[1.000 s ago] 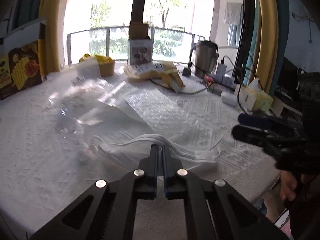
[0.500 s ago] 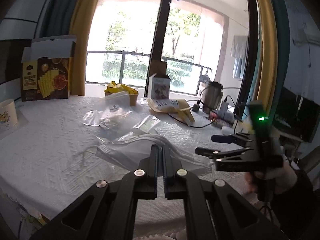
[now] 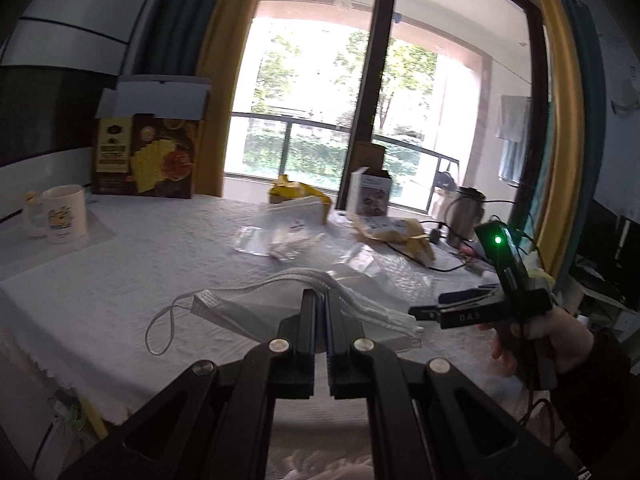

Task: Collect trash
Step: 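Lift the mask with the left gripper while the right gripper grasps the bubble wrap, then carry the mask and bubble wrap over the yellow bucket with both grippers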

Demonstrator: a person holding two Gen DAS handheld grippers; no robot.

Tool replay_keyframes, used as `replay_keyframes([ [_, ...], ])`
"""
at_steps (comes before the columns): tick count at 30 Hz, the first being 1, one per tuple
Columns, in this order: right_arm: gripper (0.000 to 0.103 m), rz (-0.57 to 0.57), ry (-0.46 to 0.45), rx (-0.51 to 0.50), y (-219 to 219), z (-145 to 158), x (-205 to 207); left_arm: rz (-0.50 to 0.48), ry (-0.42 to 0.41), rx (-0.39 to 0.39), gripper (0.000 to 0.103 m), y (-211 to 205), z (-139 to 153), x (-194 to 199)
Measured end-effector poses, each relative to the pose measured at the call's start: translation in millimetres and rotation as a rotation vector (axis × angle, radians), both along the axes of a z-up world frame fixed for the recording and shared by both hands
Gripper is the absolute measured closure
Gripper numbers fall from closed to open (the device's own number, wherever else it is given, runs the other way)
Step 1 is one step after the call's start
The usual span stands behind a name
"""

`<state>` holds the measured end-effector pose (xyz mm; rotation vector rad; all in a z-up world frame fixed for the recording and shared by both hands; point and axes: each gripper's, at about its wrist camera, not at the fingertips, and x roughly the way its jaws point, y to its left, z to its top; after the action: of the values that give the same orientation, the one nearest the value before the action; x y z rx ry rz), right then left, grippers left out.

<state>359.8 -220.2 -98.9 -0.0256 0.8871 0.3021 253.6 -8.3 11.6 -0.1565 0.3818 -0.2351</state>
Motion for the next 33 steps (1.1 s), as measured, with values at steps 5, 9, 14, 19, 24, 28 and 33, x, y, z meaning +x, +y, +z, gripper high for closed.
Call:
replay_keyframes([
  [5, 0.016, 0.0, 0.008, -0.052, 12, -3, 4, 0.019, 0.005, -0.012, 0.099, 14, -4, -3],
  [9, 0.017, -0.027, -0.002, -0.038, 5, -2, 3, 0.018, 0.003, -0.015, 0.099, 19, -5, -6],
  [14, 0.056, -0.025, -0.015, -0.005, -1, -1, 1, 0.017, -0.005, -0.013, 0.099, 21, -3, -14],
  [19, 0.087, -0.037, -0.072, -0.001, -3, 5, -10, 0.025, -0.009, -0.002, 0.099, 22, 1, -25],
  [24, 0.088, -0.037, -0.158, -0.023, 1, 16, -31, 0.041, -0.017, 0.017, 0.099, 22, 7, -39],
  [28, 0.088, -0.028, -0.194, -0.016, 2, 23, -52, 0.051, -0.018, 0.032, 0.099, 20, 10, -51],
  [33, 0.088, -0.005, -0.227, 0.02, 1, 34, -79, 0.063, -0.013, 0.049, 0.099, 18, 13, -65],
])
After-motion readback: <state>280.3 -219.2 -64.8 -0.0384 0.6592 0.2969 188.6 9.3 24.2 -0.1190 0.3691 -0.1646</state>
